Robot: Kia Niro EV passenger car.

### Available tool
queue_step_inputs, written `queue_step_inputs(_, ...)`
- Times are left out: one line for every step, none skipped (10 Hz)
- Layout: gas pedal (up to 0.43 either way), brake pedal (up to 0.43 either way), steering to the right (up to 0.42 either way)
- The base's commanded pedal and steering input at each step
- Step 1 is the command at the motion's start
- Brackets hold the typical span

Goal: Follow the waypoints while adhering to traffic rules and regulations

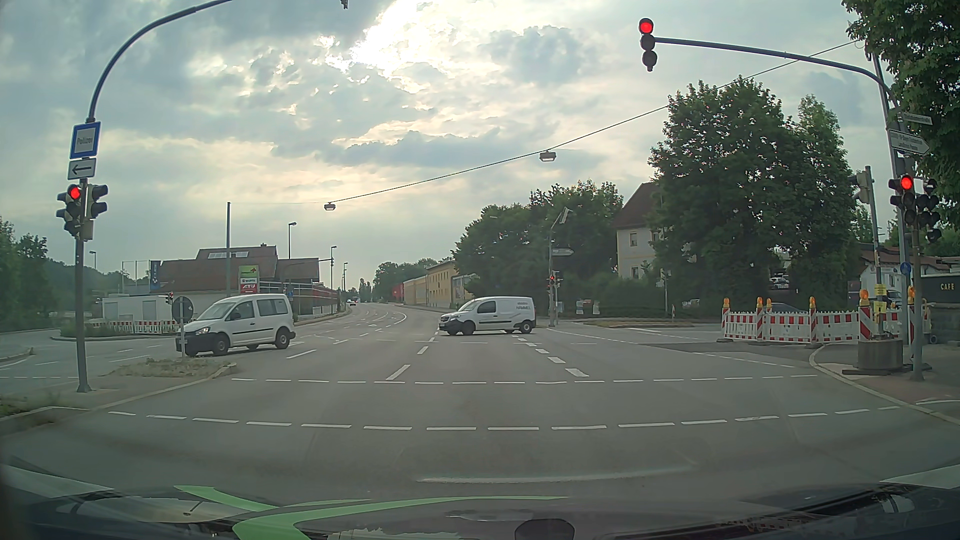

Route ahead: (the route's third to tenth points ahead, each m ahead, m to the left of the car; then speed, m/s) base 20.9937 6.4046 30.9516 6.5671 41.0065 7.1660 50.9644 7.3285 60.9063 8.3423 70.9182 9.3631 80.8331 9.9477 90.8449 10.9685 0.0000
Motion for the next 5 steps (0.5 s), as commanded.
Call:
queue_step_inputs(0.000,0.256,0.000)
queue_step_inputs(0.000,0.256,0.000)
queue_step_inputs(0.000,0.256,0.000)
queue_step_inputs(0.000,0.256,0.000)
queue_step_inputs(0.000,0.256,0.000)
